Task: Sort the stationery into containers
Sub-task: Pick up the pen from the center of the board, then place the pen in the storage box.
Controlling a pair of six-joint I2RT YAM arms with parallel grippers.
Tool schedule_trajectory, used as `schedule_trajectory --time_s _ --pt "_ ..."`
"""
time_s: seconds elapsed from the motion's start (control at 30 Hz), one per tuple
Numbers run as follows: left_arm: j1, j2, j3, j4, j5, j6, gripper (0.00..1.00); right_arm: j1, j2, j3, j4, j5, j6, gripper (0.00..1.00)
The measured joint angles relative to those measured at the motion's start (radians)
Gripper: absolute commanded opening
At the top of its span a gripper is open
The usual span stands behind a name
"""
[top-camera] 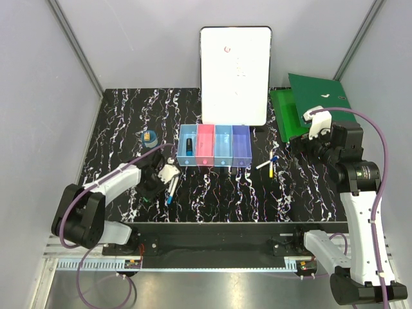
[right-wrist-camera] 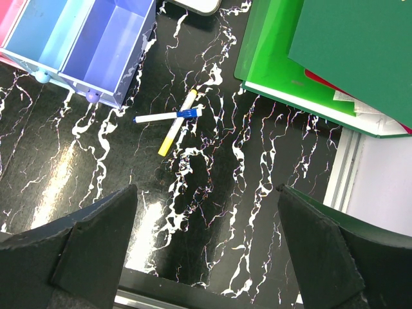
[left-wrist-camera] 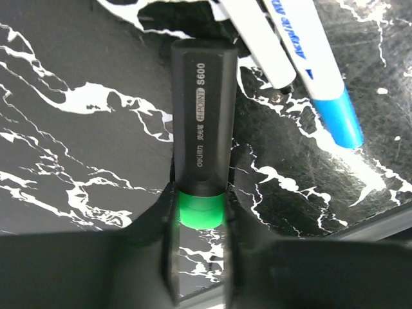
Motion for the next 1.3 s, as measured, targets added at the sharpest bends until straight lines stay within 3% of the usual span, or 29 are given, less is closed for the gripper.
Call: schedule_trajectory --time_s 0.37,0.7,0.83,1.0,1.17,1.3 --pt "0.019 0.003 0.069 -0.016 -0.001 -0.006 0.0 0.0 0.0 0.0 0.0 0.0 0.0 0.97" --pt "0.033 -0.038 0.493 -0.056 0.063 -0.176 0.0 0.0 0.006 0.0 0.0 0.0 0.019 0.96" --pt "0.032 0.066 0.647 -0.051 0.108 -0.294 0.0 0.0 0.008 0.0 0.0 0.0 0.024 0.96" --pt "0.032 0.308 0.793 -0.046 0.148 -0.435 0.0 0.0 0.01 0.0 0.0 0.003 0.023 0.96" --pt "0.031 0.486 0.851 -0.051 0.158 -0.529 0.0 0.0 0.003 0.0 0.0 0.022 0.003 0.96" --pt "0.027 0.538 0.869 -0.056 0.158 -0.576 0.0 0.0 -0.01 -0.004 0.001 0.03 -0.008 0.96"
